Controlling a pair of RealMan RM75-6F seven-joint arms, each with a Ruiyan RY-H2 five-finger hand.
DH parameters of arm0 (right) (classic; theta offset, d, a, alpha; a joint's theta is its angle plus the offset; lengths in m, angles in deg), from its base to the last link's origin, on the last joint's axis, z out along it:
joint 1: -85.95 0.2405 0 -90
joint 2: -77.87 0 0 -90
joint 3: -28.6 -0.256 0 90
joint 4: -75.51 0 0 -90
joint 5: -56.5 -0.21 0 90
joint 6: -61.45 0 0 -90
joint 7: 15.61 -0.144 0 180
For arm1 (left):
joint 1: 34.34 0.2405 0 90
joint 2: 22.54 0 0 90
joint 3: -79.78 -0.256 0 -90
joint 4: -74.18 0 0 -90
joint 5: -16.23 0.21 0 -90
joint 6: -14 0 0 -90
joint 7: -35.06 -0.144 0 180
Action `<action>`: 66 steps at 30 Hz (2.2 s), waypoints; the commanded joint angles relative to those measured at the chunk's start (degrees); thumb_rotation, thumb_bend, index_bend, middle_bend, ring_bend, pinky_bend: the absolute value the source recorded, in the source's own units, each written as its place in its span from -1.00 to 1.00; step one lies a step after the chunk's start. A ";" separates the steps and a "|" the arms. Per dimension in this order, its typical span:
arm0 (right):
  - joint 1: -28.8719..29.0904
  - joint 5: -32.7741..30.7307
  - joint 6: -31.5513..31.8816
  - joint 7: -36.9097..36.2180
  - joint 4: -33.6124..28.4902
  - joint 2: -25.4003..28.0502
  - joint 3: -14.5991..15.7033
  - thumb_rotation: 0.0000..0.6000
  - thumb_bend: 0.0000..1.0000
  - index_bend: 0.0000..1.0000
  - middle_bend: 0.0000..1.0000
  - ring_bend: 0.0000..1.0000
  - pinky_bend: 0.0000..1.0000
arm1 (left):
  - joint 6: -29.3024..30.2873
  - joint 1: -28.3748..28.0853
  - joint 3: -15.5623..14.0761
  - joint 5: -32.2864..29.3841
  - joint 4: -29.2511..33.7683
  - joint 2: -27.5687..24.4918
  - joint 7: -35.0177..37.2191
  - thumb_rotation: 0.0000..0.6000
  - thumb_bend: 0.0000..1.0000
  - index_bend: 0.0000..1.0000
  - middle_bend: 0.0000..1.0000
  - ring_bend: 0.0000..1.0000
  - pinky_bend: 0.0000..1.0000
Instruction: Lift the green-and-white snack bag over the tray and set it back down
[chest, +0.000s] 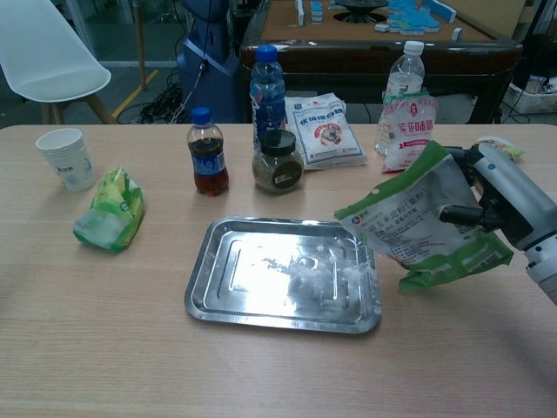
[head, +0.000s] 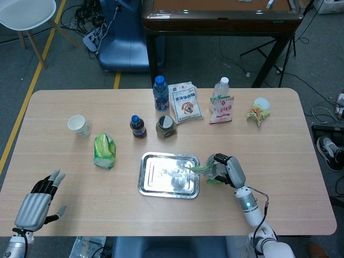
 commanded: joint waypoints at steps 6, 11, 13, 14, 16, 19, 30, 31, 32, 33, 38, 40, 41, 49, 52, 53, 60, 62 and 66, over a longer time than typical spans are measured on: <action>0.12 -0.08 -2.25 -0.44 0.55 -0.91 0.40 1.00 0.16 0.09 0.07 -0.01 0.30 | -0.33 0.01 -0.18 -0.37 -0.16 -0.08 0.20 1.00 -0.49 -0.90 -1.00 -0.84 -0.79; -0.27 0.22 -2.67 -2.51 0.07 -0.18 0.96 1.00 -0.15 0.00 -0.05 -0.08 0.14 | -0.56 -0.04 -0.17 -0.70 -0.27 -0.12 0.25 1.00 -0.49 -0.90 -1.00 -0.84 -0.79; -0.53 0.34 -2.27 -2.92 -0.08 0.13 1.15 1.00 -0.25 -0.12 -0.11 -0.14 0.09 | -0.71 -0.13 -0.20 -0.71 -0.25 -0.02 0.27 1.00 -0.49 -0.90 -1.00 -0.84 -0.79; -0.75 0.50 -2.00 -2.97 -0.10 0.37 1.36 1.00 -0.27 -0.17 -0.13 -0.16 0.06 | -0.73 -0.14 -0.24 -0.67 -0.24 0.03 0.26 1.00 -0.49 -0.90 -1.00 -0.84 -0.79; -1.11 0.82 -1.61 -3.11 -0.24 0.89 1.76 1.00 -0.29 -0.26 -0.17 -0.20 0.01 | -0.72 -0.15 -0.26 -0.64 -0.22 0.05 0.17 1.00 -0.49 -0.90 -1.00 -0.84 -0.79; -1.70 1.29 -0.52 -3.09 -0.60 1.83 2.31 1.00 -0.32 -0.43 -0.27 -0.30 -0.11 | -0.74 -0.20 -0.25 -0.66 -0.22 0.09 0.14 1.00 -0.49 -0.90 -1.00 -0.84 -0.79; -4.04 2.48 6.36 -0.40 -3.16 6.69 3.41 1.00 -0.37 -0.81 -0.61 -0.64 -0.47 | -0.16 -0.21 -0.22 -0.10 -0.37 0.15 0.70 1.00 -0.49 -0.90 -1.00 -0.84 -0.79; -4.29 2.59 6.89 0.03 -3.50 7.20 3.52 1.00 -0.37 -0.81 -0.61 -0.64 -0.48 | -0.12 -0.20 -0.23 -0.05 -0.43 0.15 0.79 1.00 -0.49 -0.90 -1.00 -0.84 -0.79; -4.58 2.75 7.48 0.70 -3.93 7.90 3.67 1.00 -0.37 -0.81 -0.61 -0.64 -0.48 | -0.08 -0.21 -0.23 0.00 -0.53 0.16 0.95 1.00 -0.49 -0.90 -1.00 -0.84 -0.79; -4.84 2.91 7.87 1.19 -4.28 8.45 3.83 1.00 -0.37 -0.81 -0.61 -0.64 -0.48 | -0.06 -0.21 -0.24 0.05 -0.61 0.17 1.10 1.00 -0.49 -0.90 -1.00 -0.84 -0.79; -5.95 3.77 10.79 4.53 -6.84 11.91 4.50 1.00 -0.37 -0.82 -0.61 -0.64 -0.48 | 0.32 -0.27 0.01 0.19 -1.04 -0.08 1.85 1.00 -0.49 -0.90 -1.00 -0.84 -0.79; -6.19 4.10 11.46 6.11 -8.07 13.37 4.75 1.00 -0.37 -0.82 -0.61 -0.64 -0.48 | 0.44 -0.34 0.22 0.10 -1.19 -0.23 2.14 1.00 -0.49 -0.90 -1.00 -0.84 -0.79; -6.33 4.34 11.88 7.20 -9.13 14.43 4.92 1.00 -0.37 -0.82 -0.61 -0.64 -0.48 | 0.45 -0.41 0.37 0.00 -1.29 -0.33 2.31 1.00 -0.49 -0.90 -1.00 -0.84 -0.79; -8.51 4.27 14.74 20.75 -21.10 23.94 4.42 1.00 -0.37 -0.78 -0.49 -0.64 -0.48 | 0.83 -0.82 1.79 -1.22 -2.71 -1.03 3.41 1.00 -0.49 -0.90 -1.00 -0.84 -0.79; -9.81 3.50 12.55 31.02 -31.67 31.09 4.52 1.00 -0.37 -0.66 -0.41 -0.64 -0.48 | 1.24 -0.84 2.38 -1.77 -3.55 -0.85 3.59 1.00 -0.49 -0.90 -1.00 -0.84 -0.79; -10.16 3.20 11.88 34.20 -35.96 33.70 4.51 1.00 -0.37 -0.64 -0.39 -0.64 -0.48 | 1.32 -0.84 2.51 -1.92 -3.83 -0.73 3.59 1.00 -0.49 -0.90 -1.00 -0.84 -0.79; -12.77 -1.76 4.28 56.83 -69.03 53.45 4.88 1.00 -0.37 -0.53 -0.36 -0.63 -0.48 | 2.08 -0.82 3.14 -2.30 -5.60 0.72 3.85 1.00 -0.49 -0.90 -1.00 -0.84 -0.79; -13.56 -3.45 3.10 59.44 -73.53 56.12 4.72 1.00 -0.37 -0.53 -0.36 -0.63 -0.48 | 2.53 -0.72 3.24 -2.19 -5.98 1.10 3.86 1.00 -0.49 -0.90 -1.00 -0.84 -0.80; -15.16 -5.85 1.74 60.93 -77.68 58.85 4.09 1.00 -0.37 -0.53 -0.36 -0.63 -0.48 | 3.26 -0.44 3.28 -2.04 -6.31 1.24 4.23 1.00 -0.49 -0.90 -1.00 -0.84 -0.80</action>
